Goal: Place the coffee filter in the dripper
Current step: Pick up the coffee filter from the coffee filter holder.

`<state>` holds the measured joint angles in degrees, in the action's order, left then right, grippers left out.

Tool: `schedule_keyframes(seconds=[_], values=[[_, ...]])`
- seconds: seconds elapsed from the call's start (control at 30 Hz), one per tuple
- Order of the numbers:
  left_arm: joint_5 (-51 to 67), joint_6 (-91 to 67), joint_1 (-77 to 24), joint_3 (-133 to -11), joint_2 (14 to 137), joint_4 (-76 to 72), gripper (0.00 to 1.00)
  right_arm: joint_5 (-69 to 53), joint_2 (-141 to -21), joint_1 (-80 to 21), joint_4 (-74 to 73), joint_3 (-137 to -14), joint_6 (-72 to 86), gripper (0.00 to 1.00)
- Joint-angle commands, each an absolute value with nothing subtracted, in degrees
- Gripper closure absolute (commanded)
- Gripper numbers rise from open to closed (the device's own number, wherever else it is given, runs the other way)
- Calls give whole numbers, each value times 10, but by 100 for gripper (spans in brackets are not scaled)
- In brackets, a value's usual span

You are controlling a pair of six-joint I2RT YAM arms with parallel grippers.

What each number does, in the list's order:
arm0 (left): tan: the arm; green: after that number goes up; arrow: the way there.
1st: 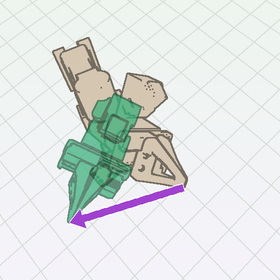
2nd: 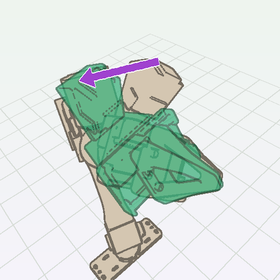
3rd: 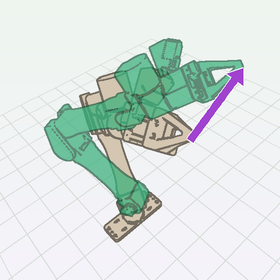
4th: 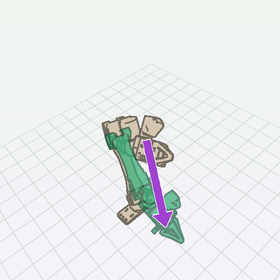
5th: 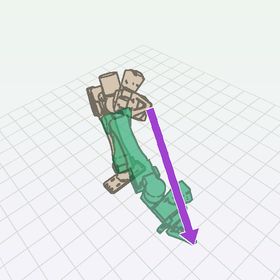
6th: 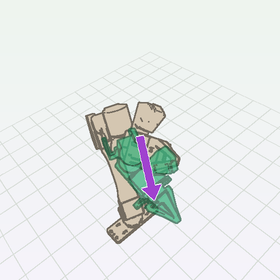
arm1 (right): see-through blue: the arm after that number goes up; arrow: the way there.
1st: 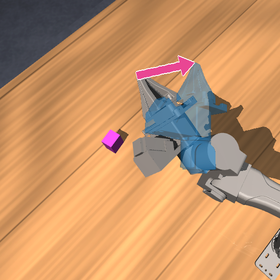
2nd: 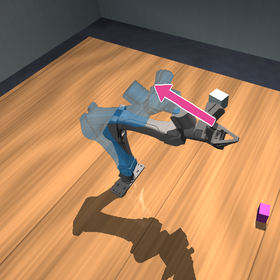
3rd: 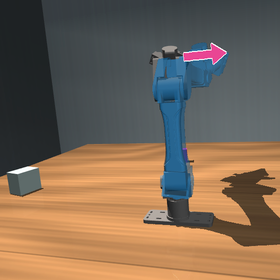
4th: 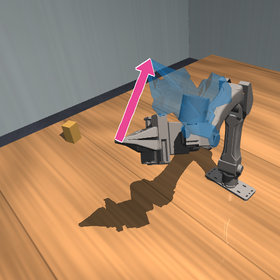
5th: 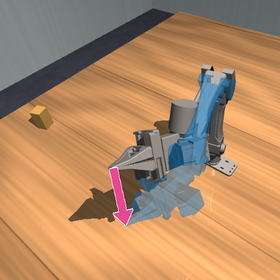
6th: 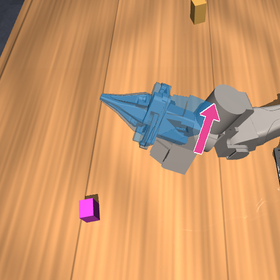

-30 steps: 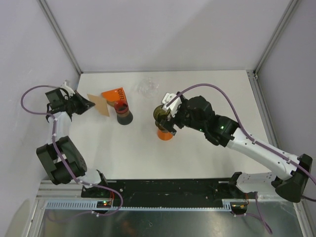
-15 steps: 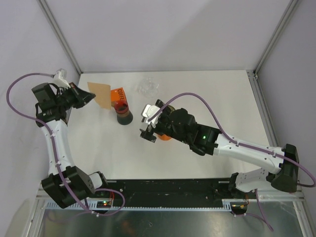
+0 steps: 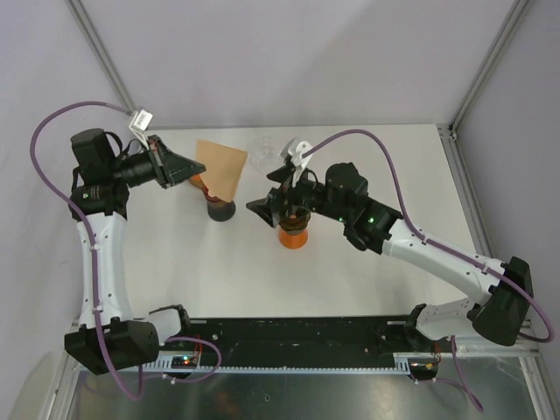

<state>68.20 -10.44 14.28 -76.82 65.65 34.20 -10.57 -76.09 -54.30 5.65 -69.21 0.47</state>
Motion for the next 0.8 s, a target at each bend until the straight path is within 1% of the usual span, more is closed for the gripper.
schedule_keyframes(seconds=[0.0, 0.2, 0.37, 0.4, 0.43, 0.47, 0.53, 0.63, 0.7, 0.73, 0.77], values=[[746, -99, 115, -807, 643, 355, 100, -179, -774, -503, 130, -698, 122, 1], [767, -101, 96, -816, 644, 355, 100, -239, -810, -466, 203, -697, 205, 1], [769, -102, 76, -813, 643, 355, 100, -279, -844, -457, 286, -698, 245, 1], [770, -102, 73, -812, 643, 356, 100, -286, -851, -455, 302, -698, 254, 2], [772, -103, 72, -813, 644, 356, 100, -295, -855, -451, 315, -698, 264, 6], [775, -103, 71, -813, 644, 355, 100, -303, -861, -449, 328, -698, 272, 10], [780, -101, 70, -813, 645, 356, 100, -323, -869, -444, 350, -698, 290, 29], [771, -97, 69, -809, 647, 356, 100, -344, -876, -439, 366, -697, 306, 65], [746, -94, 69, -804, 649, 356, 100, -350, -874, -438, 362, -697, 307, 83], [724, -92, 69, -801, 649, 355, 100, -351, -871, -438, 356, -697, 306, 90], [703, -87, 69, -796, 649, 356, 100, -346, -866, -438, 348, -698, 305, 95]])
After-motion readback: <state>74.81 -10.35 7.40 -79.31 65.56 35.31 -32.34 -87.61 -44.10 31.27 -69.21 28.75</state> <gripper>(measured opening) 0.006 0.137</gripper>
